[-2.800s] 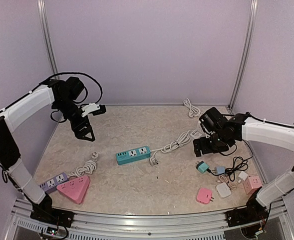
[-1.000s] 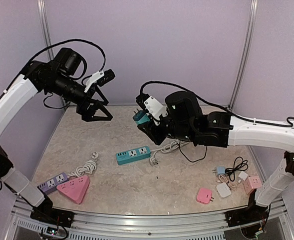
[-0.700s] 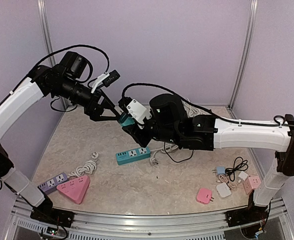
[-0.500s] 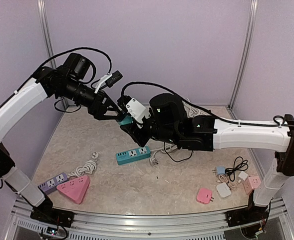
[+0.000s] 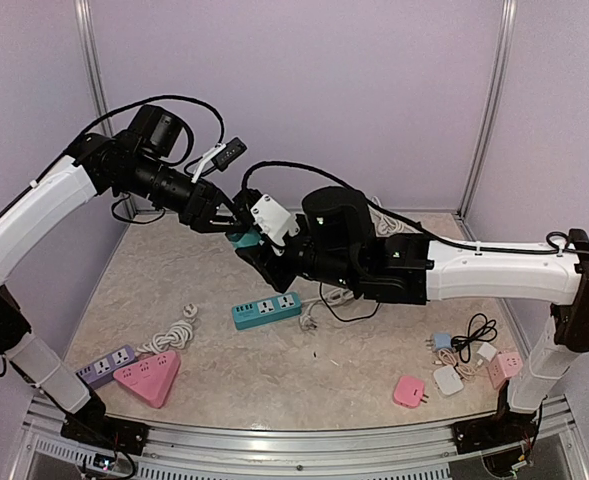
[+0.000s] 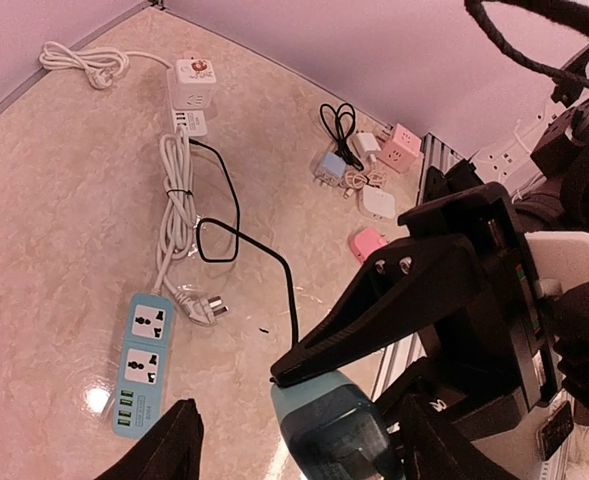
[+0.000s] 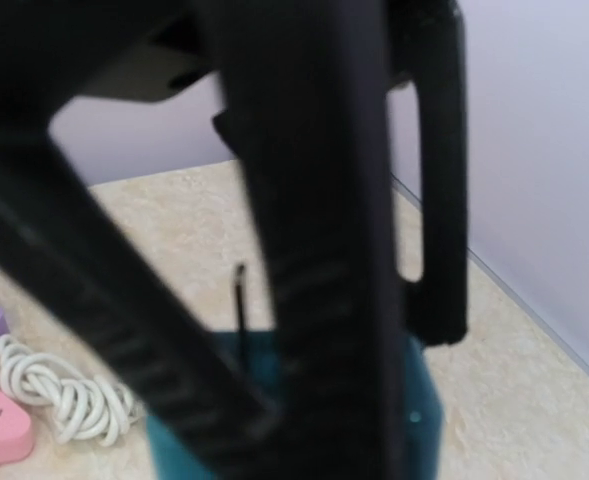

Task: Insert the plug
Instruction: Pick up the plug from the center of the board.

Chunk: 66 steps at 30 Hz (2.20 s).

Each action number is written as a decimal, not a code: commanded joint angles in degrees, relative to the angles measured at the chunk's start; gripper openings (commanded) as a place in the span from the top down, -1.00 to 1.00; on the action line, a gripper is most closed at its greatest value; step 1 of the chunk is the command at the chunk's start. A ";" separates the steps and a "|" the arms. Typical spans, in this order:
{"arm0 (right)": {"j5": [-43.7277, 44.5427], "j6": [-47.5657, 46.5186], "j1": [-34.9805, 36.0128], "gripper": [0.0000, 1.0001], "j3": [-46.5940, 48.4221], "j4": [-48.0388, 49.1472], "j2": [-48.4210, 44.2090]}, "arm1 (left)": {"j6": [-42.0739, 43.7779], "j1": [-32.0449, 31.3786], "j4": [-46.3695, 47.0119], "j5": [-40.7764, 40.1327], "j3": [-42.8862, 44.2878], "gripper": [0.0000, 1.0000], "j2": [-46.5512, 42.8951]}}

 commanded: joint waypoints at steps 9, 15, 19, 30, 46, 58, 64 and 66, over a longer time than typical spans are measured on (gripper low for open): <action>7.42 0.31 0.58 1.00 0.98 -0.34 -0.41 | 0.90 0.01 -3.62 -0.20 0.10 -0.28 1.25; 7.80 0.38 0.81 1.00 2.63 -1.49 0.71 | -1.05 -0.23 -1.42 -1.88 -0.33 -0.12 1.54; 7.60 -0.76 1.38 1.00 3.02 -1.43 0.92 | -1.24 -0.50 -1.11 -1.80 -0.03 0.07 2.42; 5.60 -1.26 1.44 0.91 2.28 -1.14 -0.02 | 1.34 -0.70 -2.46 -0.99 1.77 1.00 3.43; -11.92 28.04 -11.45 -0.87 -8.03 -4.87 -18.27 | 24.52 -4.55 -10.57 -32.67 8.70 1.00 -1.76; -22.27 51.97 -16.28 -0.60 -4.40 -3.10 -14.81 | 100.81 -21.48 37.90 -77.53 -33.96 1.00 -27.29; -30.45 53.65 -13.50 -0.62 -1.37 2.82 -8.24 | 124.51 -22.65 67.58 -61.35 -55.61 1.00 -38.65; -32.96 53.83 -12.13 -0.63 -0.33 4.24 -6.15 | 126.66 -22.81 71.78 -59.81 -59.20 1.00 -39.52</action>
